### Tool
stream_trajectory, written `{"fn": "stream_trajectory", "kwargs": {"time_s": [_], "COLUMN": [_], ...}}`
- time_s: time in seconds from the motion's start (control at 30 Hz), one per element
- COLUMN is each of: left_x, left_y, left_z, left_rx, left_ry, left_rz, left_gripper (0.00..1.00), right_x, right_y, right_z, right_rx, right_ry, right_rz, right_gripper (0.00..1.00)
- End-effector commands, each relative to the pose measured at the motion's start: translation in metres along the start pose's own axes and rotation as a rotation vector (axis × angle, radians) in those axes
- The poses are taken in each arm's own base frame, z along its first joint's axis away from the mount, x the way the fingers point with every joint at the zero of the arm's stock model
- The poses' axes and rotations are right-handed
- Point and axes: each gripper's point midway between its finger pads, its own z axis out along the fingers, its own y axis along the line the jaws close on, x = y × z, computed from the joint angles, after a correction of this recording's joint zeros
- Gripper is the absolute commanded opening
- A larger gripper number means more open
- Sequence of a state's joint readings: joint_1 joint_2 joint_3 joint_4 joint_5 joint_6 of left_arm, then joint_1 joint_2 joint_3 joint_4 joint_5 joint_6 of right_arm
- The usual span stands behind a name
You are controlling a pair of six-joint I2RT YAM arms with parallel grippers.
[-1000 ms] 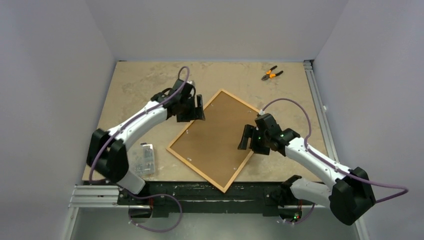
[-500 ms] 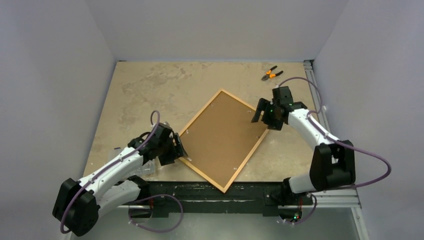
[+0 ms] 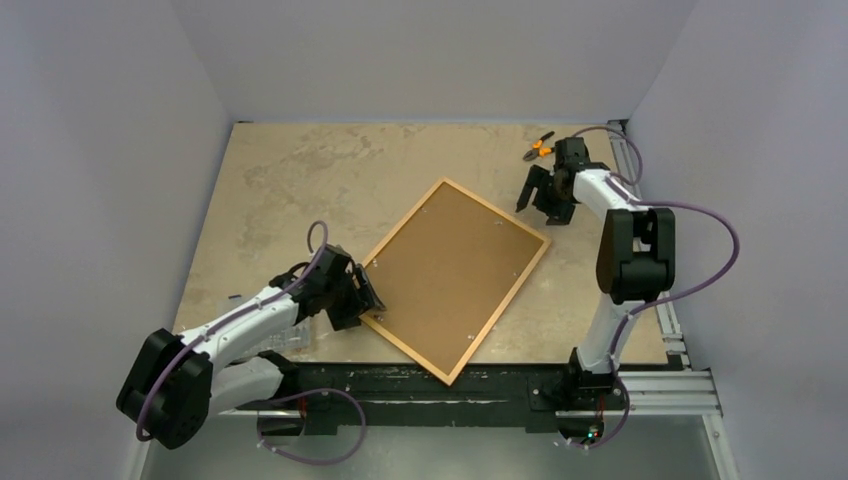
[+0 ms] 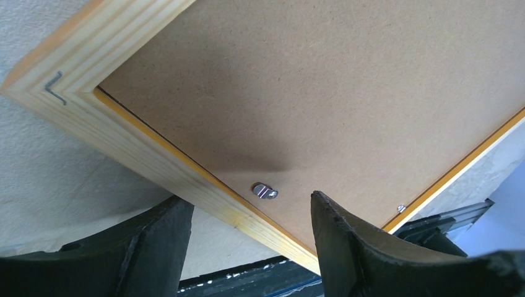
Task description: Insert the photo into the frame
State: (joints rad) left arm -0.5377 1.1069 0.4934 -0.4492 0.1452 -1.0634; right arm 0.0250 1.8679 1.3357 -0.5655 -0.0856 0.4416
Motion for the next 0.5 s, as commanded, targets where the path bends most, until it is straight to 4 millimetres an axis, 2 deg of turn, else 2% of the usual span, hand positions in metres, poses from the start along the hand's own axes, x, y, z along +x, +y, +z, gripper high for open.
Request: {"fn": "stream_trajectory", "kwargs": {"time_s": [0.0,0.07,0.17,0.3,0.33,0.47], "left_x": [-0.011,-0.016,-0.025,-0.042,-0.047,-0.068], "left_y": [-0.015,-0.018,-0.027,-0.049,-0.056,-0.084], "left_z": [0.006,0.008,0.010,0.011,0.011,0.018], "left_rx": [0.057,0.069,0.097,0.129,0.136,0.142], "left_ry": [-0.014,-0.017,-0.023,-0.030,-0.031,-0.023], "left_rz": [-0.017,-0.017,-0.008,0.046,0.070,0.140], "left_gripper": [0.67,0.67,0.67,0.67,0.67,0.67], "right_x": [-0.028,-0.018,0.006,0.045,0.059,0.094], "right_y": [0.007,0.010,0.016,0.018,0.013,0.002], "right_z": [0.011,0.025,0.029,0.016,0.012,-0.012], "right_rx": [-0.005,-0.036,-0.109,-0.191,-0.189,-0.198], "right_ry": [-0.020,0.037,0.083,0.136,0.153,0.162], "right_rz": [-0.077,-0.081,-0.064,-0.022,-0.010,0.010], "right_gripper": [0.80,0.80,0.79,0.79,0.79,0.79]}}
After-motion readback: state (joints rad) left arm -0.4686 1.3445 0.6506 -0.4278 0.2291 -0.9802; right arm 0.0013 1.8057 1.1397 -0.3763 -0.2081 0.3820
